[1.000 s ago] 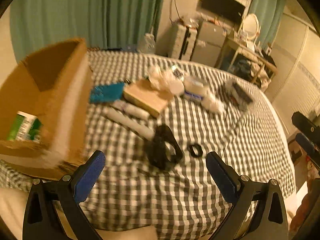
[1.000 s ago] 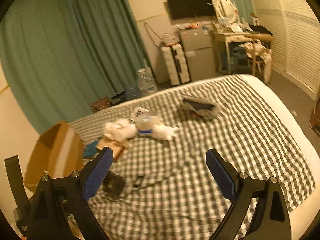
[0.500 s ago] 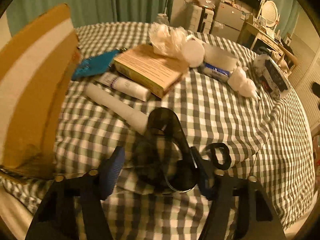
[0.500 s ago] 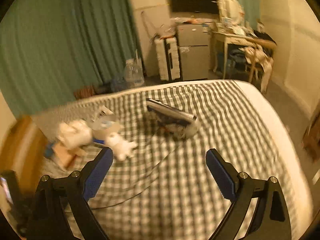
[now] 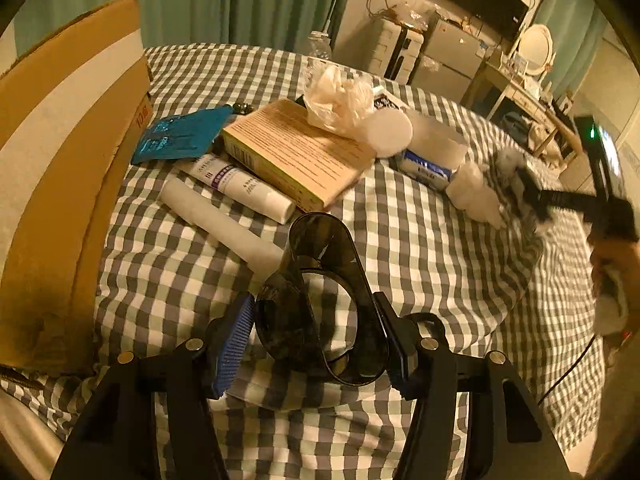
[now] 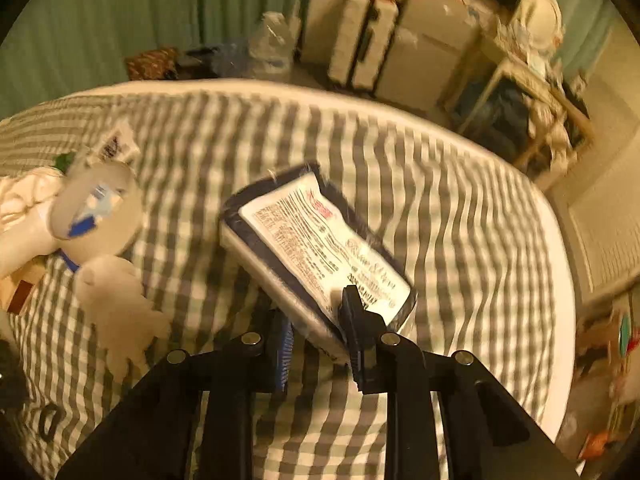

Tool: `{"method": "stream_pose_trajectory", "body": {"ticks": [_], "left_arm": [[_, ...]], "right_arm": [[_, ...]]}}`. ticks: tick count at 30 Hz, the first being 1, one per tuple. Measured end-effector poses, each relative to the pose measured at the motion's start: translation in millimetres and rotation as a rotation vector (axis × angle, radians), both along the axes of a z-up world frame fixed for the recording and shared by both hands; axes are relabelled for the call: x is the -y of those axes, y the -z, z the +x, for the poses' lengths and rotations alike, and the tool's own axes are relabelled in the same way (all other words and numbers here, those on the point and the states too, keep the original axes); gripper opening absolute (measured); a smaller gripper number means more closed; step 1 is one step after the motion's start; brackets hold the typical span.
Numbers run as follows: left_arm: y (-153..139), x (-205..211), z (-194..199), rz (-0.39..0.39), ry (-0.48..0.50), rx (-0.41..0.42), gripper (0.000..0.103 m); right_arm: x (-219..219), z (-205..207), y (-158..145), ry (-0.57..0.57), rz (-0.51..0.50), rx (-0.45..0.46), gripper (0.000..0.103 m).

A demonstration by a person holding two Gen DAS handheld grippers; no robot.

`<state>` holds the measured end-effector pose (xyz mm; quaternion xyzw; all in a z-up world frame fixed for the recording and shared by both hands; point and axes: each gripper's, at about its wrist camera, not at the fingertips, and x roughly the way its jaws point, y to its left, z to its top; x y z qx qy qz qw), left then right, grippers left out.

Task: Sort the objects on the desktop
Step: 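Carry eye mask into cardboard box with left gripper while right gripper carries packet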

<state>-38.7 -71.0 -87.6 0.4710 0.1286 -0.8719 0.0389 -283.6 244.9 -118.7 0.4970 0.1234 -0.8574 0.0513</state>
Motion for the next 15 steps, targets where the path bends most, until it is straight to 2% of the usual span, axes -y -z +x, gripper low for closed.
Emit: {"method": "stream_pose_trajectory", "body": {"ticks": [3,8,11,15], "left_arm": [[-8.7,6.5,4.1,0.017,0.005,-0.026,0.06],[-32.8,7.7,16.8,0.04,0.025,-0.086,0.06],[-50.9,10.1,30.1,0.071,0.046,-0.139,0.06],[-81.5,18.8,51.6,0.105,0.055,-0.211,0.06]], "right_arm": [[-2.6,28.4,-11.5,0.023,-0.04,-0.018,0.018],[-5.2,94.5,-46.6,0.063,-0.179,-0.101,0.012],[8.7,146.9,-71.1,0.05,-0.258,-0.154,0.011],[28.4,193.2,-95.8,0.018,-0.338,-0.182,0.01]]}}
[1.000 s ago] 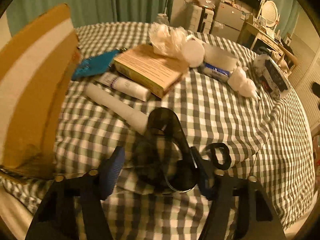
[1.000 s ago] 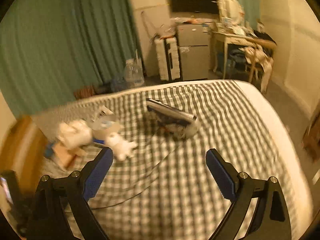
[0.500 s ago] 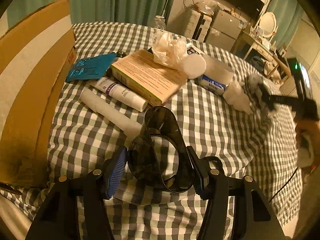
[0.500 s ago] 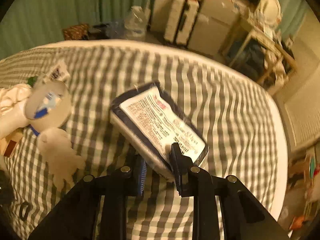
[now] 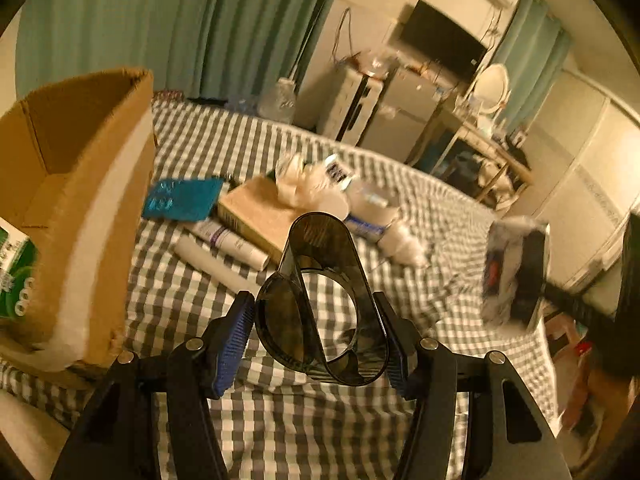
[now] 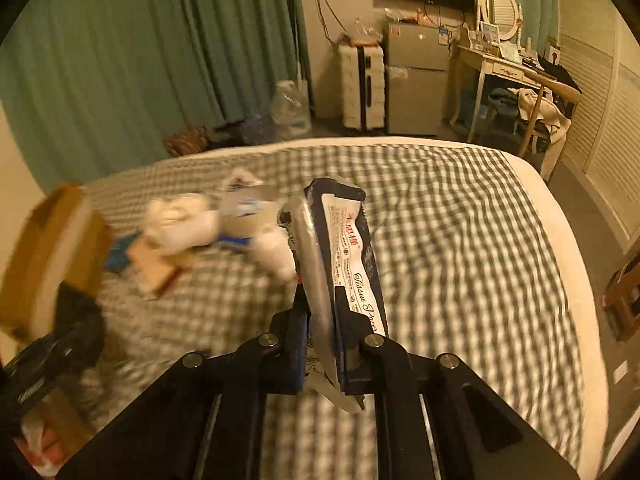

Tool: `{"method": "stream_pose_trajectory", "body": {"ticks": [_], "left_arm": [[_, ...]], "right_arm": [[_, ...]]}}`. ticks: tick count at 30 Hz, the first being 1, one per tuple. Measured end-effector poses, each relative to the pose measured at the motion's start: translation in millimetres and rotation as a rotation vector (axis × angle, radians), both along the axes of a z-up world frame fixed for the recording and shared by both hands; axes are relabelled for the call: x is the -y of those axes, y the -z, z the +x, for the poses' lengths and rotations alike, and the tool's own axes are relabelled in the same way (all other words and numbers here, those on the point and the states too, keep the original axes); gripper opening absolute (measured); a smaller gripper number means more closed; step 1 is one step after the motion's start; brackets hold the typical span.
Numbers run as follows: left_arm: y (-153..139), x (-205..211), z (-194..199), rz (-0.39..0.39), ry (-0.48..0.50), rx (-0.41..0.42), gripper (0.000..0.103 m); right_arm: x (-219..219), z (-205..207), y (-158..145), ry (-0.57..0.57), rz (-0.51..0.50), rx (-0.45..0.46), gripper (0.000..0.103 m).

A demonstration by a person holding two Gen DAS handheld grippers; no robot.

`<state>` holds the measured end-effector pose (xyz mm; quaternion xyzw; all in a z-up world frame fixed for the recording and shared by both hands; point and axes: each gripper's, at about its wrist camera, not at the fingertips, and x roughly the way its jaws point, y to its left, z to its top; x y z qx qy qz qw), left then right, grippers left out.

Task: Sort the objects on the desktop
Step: 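Carry eye mask into cardboard box with left gripper while right gripper carries packet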

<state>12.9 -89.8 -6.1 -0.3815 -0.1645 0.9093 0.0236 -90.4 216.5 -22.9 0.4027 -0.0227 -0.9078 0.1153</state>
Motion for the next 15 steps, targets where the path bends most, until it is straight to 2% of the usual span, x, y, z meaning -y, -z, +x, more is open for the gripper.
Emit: {"method": "stream_pose_trajectory", "body": {"ticks": [7,15], "left_arm": [[-47.6,16.1,25.9,0.041,-0.026,-0.081,0.06],[-99.5,42.7,49.4,-0.046,-0.068,-0.171,0.06]], "right_arm": [[34.4,60.8,-32.8,-0.059,-0.105,-0.045,0.01],[89.2,96.9,-68.3,-0.192,-0.198,-0.081,0.01]]}}
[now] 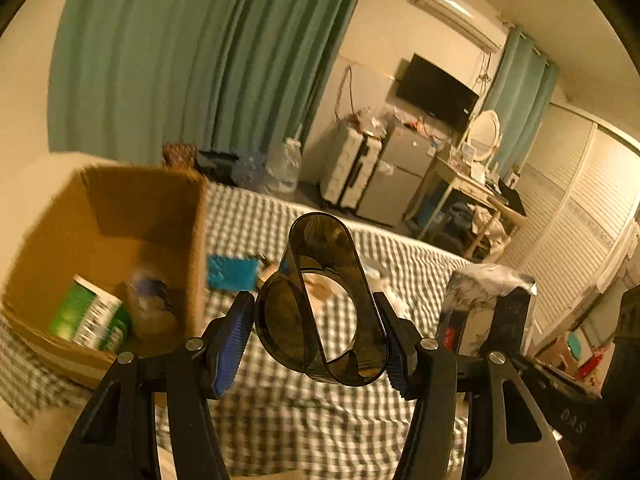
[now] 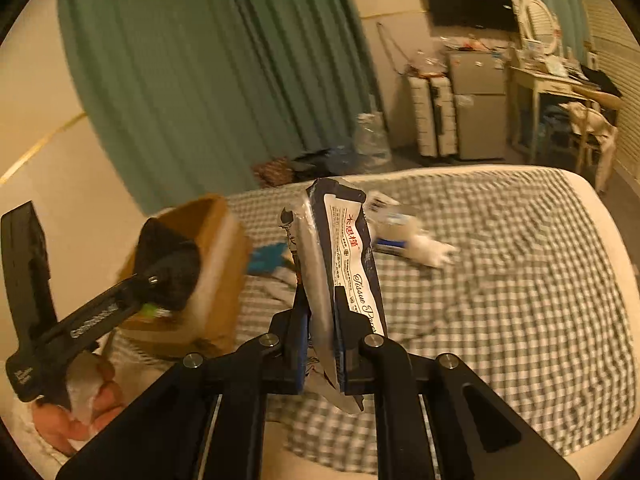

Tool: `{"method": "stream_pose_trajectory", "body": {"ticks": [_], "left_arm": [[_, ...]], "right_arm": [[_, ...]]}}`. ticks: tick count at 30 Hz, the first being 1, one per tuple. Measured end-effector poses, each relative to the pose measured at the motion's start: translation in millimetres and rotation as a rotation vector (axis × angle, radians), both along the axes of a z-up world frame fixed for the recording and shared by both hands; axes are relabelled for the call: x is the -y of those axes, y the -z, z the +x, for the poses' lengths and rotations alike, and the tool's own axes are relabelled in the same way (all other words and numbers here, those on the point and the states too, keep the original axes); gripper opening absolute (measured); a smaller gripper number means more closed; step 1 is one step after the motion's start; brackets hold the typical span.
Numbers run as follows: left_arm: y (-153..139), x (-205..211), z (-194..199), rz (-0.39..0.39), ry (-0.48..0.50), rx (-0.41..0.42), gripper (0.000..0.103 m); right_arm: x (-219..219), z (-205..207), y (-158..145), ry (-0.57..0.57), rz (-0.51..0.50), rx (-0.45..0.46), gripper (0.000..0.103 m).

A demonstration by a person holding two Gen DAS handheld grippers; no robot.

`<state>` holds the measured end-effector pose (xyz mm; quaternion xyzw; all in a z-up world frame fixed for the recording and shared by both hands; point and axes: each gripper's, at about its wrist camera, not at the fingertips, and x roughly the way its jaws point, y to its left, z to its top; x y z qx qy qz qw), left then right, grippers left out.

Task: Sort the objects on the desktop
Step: 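Carry eye mask into cardboard box with left gripper while right gripper carries packet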

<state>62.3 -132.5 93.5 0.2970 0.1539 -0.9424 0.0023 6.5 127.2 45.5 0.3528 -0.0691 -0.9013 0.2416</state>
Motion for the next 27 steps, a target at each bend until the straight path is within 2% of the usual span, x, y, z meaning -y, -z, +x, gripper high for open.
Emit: {"method": "stream_pose_trajectory", "body": {"ticks": [5,9,11,14,19,20,21,22,23,24,27], "left_arm": [[-20.1,43.1,2.6,-0.041,-0.067,-0.005,0.06],[-24.4,81.2,-1.5,-0.078,-0.133,-0.006,0.06],[-20.2,106.9,-8.5,-0.101,-0.166,0.018,0.06],[-9.3,144.2,-17.7,-0.094,-0.228,0.063,0.06],[19.5,177.5,-29.3,-0.105,-0.279,0.138,0.06],[25.2,180.3,-30.8,-0.111,-0.281,0.153,0.064],[30.8,181.4,-32.9,-0.129,-0.287,0.177,0.078],[34.3,181.7,-34.2,-0.151,-0.295,0.196,0.085],[36.9,181.4,-34.0,-0.18,-0.309,0.21,0.094],[38.1,180.1,-32.3,-0.208,-0.316,0.211,0.095],[39.0,167.1,-35.4,-0.227,-0.288,0.225,0.098]], "right_arm": [[52.4,6.5,-15.6,-0.129,-0.046,-0.002,0.01],[101.8,-6.3,-12.2,-0.235,-0.116,0.051,0.01],[127.4,-10.3,-4.0,-0.262,-0.112,0.068,0.01],[157.6,-30.3,5.3,-0.304,-0.145,0.116,0.01],[202.6,-54.9,16.2,-0.331,-0.165,0.147,0.013],[209.1,-57.9,17.9,-0.32,-0.143,0.139,0.014],[214.6,-61.2,20.8,-0.305,-0.114,0.132,0.028],[215.2,-62.6,21.3,-0.296,-0.104,0.133,0.037],[213.7,-64.4,23.2,-0.279,-0.101,0.135,0.052],[209.2,-64.7,23.1,-0.269,-0.116,0.131,0.055],[185.6,-65.6,19.8,-0.22,-0.136,0.115,0.055]]}}
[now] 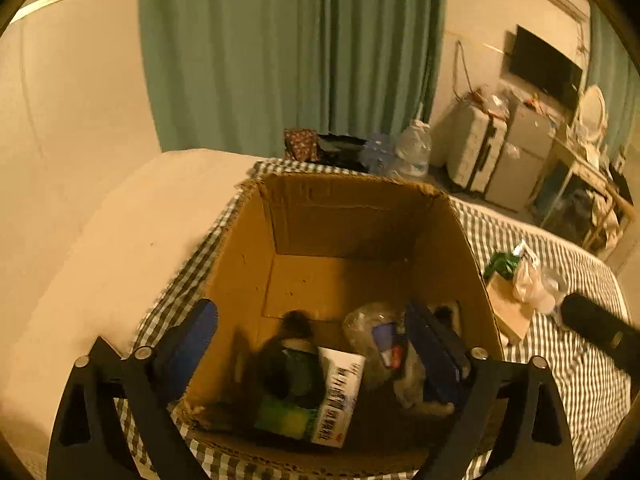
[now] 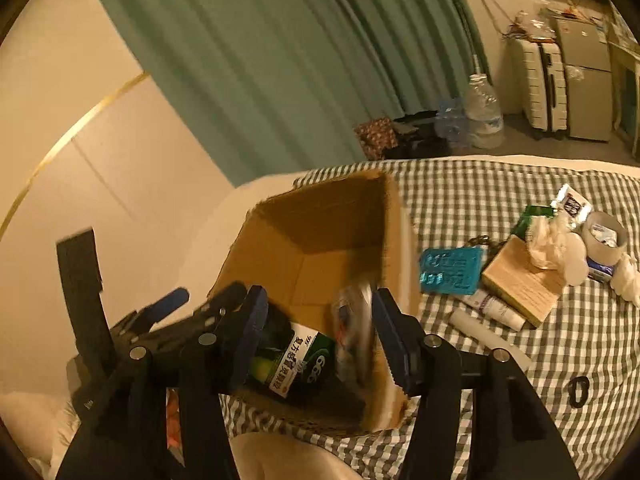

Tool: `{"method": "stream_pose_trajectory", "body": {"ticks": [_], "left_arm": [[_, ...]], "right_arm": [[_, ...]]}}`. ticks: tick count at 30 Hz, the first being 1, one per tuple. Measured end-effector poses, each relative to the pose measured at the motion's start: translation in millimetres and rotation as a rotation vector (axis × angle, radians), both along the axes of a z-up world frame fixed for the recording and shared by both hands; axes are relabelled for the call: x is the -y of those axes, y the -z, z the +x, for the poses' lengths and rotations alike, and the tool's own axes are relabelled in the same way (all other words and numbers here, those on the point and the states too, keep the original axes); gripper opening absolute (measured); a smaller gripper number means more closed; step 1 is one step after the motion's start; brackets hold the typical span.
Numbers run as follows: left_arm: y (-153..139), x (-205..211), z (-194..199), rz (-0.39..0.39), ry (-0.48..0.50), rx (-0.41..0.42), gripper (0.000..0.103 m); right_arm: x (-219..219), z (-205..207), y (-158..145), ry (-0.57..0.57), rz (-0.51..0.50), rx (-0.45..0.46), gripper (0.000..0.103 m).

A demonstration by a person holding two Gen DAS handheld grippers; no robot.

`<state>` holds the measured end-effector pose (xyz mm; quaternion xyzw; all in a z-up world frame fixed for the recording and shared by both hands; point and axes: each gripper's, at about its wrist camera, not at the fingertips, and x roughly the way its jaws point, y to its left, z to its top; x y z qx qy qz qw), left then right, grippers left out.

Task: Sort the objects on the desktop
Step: 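Carry eye mask into cardboard box with left gripper while right gripper carries packet, then move both grippers back over the items on the bed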

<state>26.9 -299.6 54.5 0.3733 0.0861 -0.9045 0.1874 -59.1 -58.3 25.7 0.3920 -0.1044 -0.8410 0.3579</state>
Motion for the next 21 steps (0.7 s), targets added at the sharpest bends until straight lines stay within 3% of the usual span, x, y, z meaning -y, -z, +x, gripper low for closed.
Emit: {"method": "stream_pose_trajectory", "body": {"ticks": [5,9,11,13,14,15,18,20,21], "left_arm": [[-7.7,-51.0,-3.4,0.089,0.126,-0.057,0.102],[4.8,-127.0,-17.6,0.228,0.289,-0.129,0.103],[26.3,-152.5,-31.7,0.324,0.316,-0.115,0.103],[48.8,-171.0,-45.7,0.362,0.297,-0.044,0.103],[57.1,-180.3,-51.8,0.317,0.272,-0.019,0.103],[61.5,-195.9,-53.2,0.182,0.251,-0.034,0.103],[74.2,-226.5,-60.1,-0.044,0.295,-0.038,0.103],[84.8,-247.6,-65.0,-0.161,0.32,0.014,0.103],[86.9,-253.3,-64.7,-0.176,0.347,0.01,0.103]], "right_arm": [[-67.4,4.7,3.0,0.158,0.016,-0.034,0.062],[-131.9,6.1,17.0,0.275,0.001,0.003,0.062],[-160.1,5.2,22.4,0.328,-0.004,0.024,0.062],[-195.4,11.9,29.4,0.394,0.015,0.035,0.062],[-210.5,15.1,33.3,0.417,0.019,0.034,0.062],[-223.3,16.7,37.2,0.436,0.022,0.039,0.062],[-254.8,19.0,48.0,0.483,0.018,0.054,0.062],[-269.1,17.7,58.8,0.51,0.008,0.08,0.062],[-276.5,14.4,65.9,0.527,0.003,0.1,0.062]]}}
